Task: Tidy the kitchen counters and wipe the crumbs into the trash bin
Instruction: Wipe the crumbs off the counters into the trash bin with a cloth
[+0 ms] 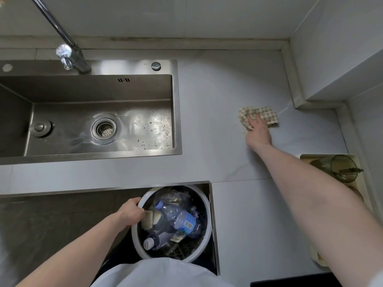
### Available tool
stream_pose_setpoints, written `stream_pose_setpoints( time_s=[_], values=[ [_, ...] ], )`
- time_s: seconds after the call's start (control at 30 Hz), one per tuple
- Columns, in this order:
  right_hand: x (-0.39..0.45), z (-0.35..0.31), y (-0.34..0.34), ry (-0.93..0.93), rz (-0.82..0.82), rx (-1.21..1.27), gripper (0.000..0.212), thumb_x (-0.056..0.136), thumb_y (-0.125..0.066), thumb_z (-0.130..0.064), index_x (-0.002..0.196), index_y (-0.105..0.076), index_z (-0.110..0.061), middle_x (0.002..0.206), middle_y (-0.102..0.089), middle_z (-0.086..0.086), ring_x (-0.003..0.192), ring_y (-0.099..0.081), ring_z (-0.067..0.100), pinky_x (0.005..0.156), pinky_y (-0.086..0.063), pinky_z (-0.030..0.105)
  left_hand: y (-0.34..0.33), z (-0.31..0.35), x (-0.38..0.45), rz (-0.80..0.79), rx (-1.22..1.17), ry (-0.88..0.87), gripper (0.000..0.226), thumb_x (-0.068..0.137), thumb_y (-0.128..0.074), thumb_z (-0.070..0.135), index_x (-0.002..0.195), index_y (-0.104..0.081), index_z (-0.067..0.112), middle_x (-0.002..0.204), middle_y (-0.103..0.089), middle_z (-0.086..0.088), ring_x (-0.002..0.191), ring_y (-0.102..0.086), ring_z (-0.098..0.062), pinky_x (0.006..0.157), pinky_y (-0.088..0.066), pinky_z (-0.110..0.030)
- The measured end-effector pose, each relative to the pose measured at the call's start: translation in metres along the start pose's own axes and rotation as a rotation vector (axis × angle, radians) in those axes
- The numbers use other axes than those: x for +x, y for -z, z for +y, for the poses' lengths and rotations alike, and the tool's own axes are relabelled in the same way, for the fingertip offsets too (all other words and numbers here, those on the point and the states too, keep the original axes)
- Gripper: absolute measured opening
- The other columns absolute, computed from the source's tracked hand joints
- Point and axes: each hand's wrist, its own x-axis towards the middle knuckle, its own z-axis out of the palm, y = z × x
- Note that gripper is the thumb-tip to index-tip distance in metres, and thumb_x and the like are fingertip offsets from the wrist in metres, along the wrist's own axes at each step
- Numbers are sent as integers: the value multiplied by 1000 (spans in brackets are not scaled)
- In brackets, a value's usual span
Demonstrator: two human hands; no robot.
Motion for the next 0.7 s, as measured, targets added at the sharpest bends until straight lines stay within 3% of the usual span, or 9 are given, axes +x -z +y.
stream_pose_setpoints(
  time_s=[0.17, 0.5, 0.6, 0.7],
  values=[
    [-33, -24, -38, 178, 5, 37, 72, 88, -48, 3, 153, -42, -29, 167, -22, -3, 155, -11, 26, 122, -8, 24, 0, 0, -1, 1, -11, 1, 33, 81, -61, 7, 109, -67, 23, 96, -73, -3, 89, -68, -20, 70, -53, -28],
    [-170, -25, -91, 370, -112, 77, 74, 87, -51, 10, 146, -51, -35, 160, -34, -17, 151, -24, 8, 124, -23, 32, 2, -2, -3, 3, -1, -3, 35, 79, -63, 11, 111, -67, 24, 99, -72, -4, 92, -68, -22, 83, -59, -37],
    [-224, -22, -110, 547, -305, 58, 73, 84, -54, 10, 142, -56, -34, 153, -44, -19, 145, -38, 8, 121, -33, 34, 2, -2, -6, 12, 6, -12, 35, 80, -61, 9, 112, -66, 22, 99, -71, -5, 92, -68, -23, 83, -59, -38],
    [-267, -21, -117, 622, -502, 81, 64, 87, -51, 5, 135, -62, -36, 145, -54, -20, 137, -48, 6, 118, -35, 26, 1, -1, -8, 17, 10, -14, 35, 81, -60, 9, 113, -65, 23, 100, -71, -7, 91, -68, -24, 79, -59, -38]
  ],
)
